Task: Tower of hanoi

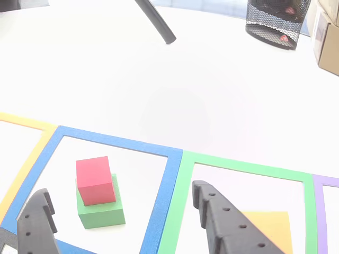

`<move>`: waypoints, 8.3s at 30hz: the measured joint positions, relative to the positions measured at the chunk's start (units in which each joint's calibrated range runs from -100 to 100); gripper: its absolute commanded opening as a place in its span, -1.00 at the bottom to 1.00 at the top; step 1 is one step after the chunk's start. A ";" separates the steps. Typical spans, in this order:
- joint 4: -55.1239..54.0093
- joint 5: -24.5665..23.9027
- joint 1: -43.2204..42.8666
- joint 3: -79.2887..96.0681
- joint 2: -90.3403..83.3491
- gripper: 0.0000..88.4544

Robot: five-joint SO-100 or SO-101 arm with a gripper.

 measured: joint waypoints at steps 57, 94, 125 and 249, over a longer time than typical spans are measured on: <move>-42.56 0.00 -11.23 -23.02 61.80 -0.71; -27.89 0.00 -12.40 -20.98 46.69 -0.95; 108.26 0.36 20.48 -100.40 -1.52 -0.97; 104.31 0.36 20.71 -83.05 -1.94 -0.98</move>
